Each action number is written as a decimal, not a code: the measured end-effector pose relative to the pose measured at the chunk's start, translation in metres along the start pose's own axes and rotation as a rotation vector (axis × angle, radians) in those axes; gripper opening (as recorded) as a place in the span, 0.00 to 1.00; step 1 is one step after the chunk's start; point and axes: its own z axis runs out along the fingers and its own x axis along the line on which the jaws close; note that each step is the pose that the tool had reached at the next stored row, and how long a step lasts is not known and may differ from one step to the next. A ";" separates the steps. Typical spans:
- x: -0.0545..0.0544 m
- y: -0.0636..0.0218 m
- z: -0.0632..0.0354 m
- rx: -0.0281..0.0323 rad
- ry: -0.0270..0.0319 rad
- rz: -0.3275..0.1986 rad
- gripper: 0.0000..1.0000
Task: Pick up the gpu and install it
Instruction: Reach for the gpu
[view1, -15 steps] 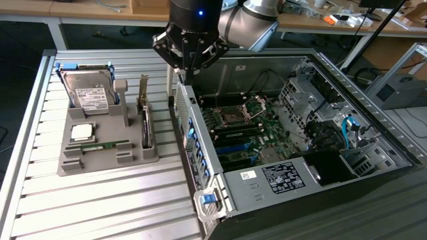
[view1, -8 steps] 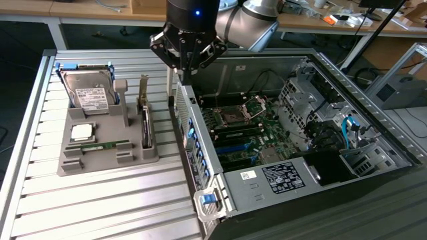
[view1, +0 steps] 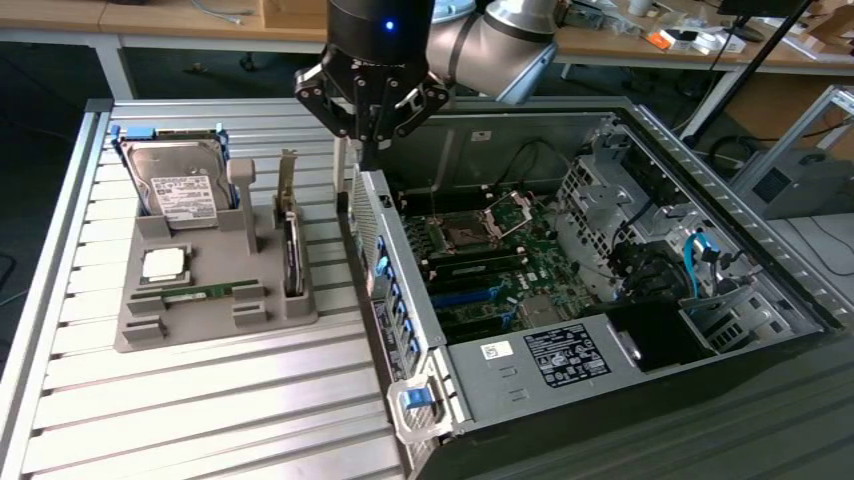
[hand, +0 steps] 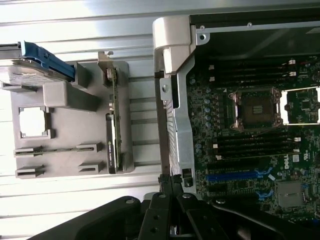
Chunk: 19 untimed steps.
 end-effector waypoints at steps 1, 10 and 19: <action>0.000 0.0000 0.0000 0.0000 0.0000 0.000 0.11; 0.003 -0.0002 -0.0001 0.0000 0.0000 0.000 0.11; 0.006 -0.0005 -0.0002 0.0000 0.0000 0.000 0.11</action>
